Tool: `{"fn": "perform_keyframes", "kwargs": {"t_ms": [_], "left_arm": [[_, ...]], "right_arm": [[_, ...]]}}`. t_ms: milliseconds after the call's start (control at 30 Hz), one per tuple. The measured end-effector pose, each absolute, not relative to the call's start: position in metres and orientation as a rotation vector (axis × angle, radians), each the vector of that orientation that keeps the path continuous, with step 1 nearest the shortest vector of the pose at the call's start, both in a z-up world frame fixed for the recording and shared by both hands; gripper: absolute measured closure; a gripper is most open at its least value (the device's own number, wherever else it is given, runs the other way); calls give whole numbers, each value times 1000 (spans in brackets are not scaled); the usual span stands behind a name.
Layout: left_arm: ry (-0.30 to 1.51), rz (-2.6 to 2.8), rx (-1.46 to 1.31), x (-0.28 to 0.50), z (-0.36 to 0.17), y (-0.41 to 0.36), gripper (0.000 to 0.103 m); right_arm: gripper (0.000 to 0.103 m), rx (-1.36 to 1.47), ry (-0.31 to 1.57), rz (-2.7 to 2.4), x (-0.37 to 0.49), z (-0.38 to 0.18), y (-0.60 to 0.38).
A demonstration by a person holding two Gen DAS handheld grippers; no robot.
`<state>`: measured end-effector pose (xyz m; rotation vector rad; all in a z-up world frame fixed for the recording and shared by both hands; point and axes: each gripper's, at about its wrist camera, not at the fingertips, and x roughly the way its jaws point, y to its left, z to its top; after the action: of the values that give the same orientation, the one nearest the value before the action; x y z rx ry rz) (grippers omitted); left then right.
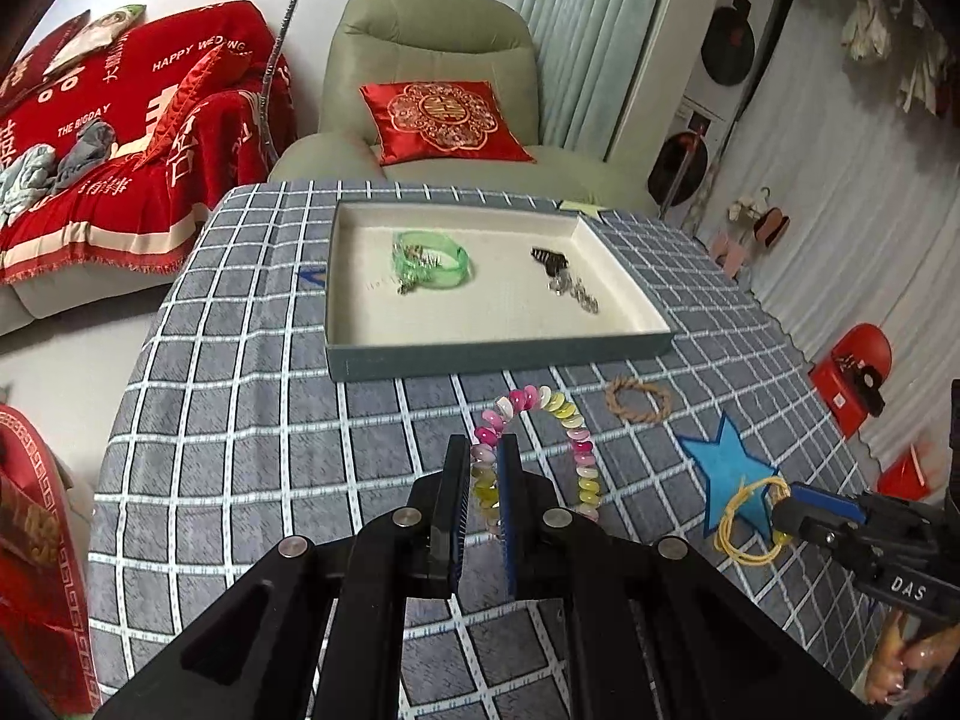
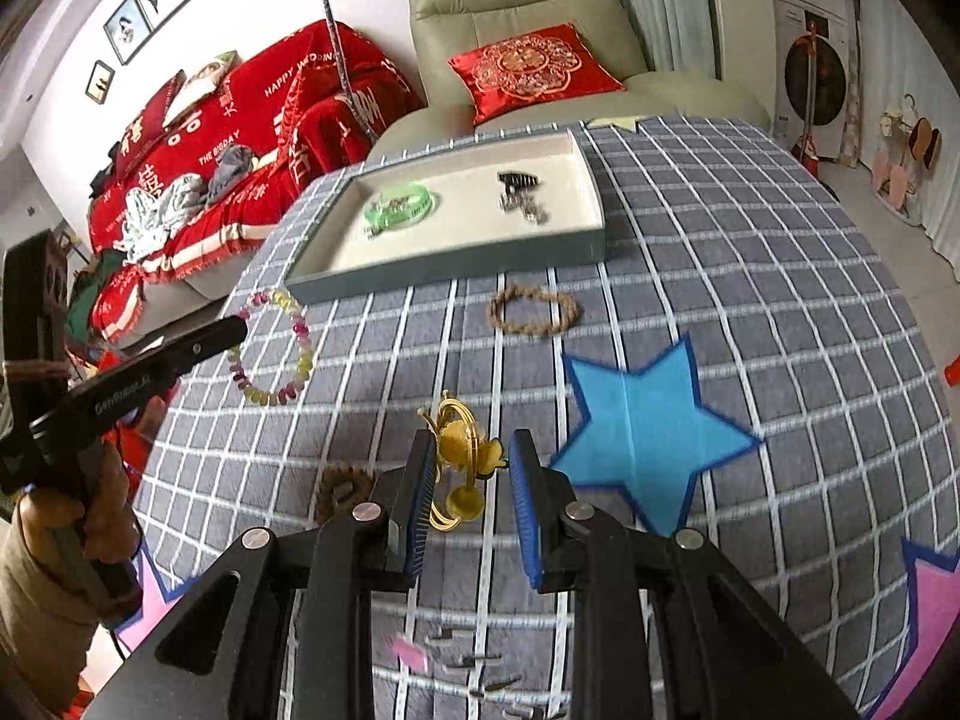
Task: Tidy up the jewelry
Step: 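Carry the beaded bracelet and yellow hair tie into the tray with both tools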
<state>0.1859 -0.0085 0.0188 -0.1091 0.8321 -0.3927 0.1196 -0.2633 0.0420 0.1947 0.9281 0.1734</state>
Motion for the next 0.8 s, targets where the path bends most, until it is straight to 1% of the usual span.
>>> {"fn": "perform_keyframes", "kwargs": {"t_ms": [233, 500, 667, 800], "left_arm": [[804, -374, -114, 210, 33, -5, 78], [794, -356, -101, 258, 43, -11, 78], [806, -342, -94, 292, 43, -15, 78], [838, -334, -93, 320, 33, -18, 78]], "right_arm": [[76, 196, 892, 200, 161, 63, -263], [76, 218, 890, 245, 228, 75, -257], [76, 214, 907, 258, 269, 69, -249], [76, 238, 937, 267, 298, 54, -248]]}}
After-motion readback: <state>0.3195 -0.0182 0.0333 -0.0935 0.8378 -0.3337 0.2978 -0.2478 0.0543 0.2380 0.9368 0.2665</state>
